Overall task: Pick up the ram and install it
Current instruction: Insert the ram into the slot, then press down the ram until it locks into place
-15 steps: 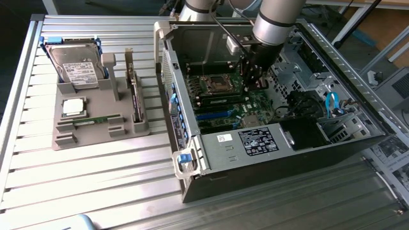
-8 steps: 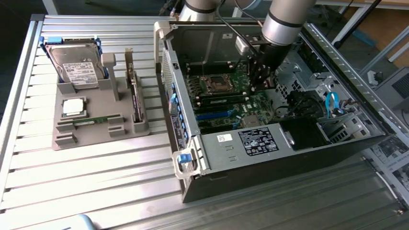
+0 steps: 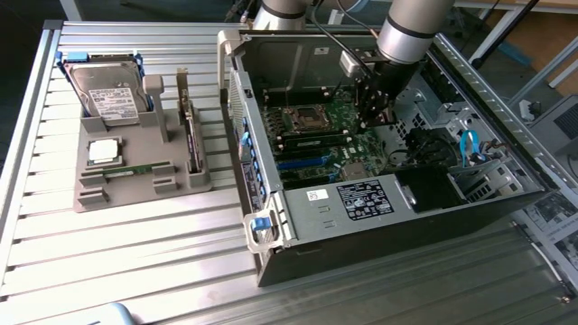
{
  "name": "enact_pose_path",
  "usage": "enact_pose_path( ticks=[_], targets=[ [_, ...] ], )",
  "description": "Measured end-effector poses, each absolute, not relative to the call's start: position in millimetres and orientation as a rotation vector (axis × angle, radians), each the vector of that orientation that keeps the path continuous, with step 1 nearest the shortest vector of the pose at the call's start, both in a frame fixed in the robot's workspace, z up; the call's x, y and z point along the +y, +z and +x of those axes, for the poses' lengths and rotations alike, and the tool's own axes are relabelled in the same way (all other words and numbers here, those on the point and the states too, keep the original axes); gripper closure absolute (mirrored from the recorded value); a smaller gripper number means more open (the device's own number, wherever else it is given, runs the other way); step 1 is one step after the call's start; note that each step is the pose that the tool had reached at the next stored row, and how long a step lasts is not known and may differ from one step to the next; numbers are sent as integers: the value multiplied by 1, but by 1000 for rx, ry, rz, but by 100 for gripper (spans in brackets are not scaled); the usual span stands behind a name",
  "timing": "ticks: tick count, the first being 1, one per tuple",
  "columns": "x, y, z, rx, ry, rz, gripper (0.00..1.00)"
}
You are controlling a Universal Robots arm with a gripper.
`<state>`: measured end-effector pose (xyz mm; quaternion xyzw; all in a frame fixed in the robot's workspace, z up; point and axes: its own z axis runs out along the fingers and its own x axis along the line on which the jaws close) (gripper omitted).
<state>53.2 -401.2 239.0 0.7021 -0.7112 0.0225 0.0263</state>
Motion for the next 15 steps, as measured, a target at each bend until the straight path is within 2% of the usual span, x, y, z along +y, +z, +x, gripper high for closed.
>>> enact_pose_path(
  ticks=[15],
  targets=[
    [-401,239,46,-2197,69,2170,89]
  ],
)
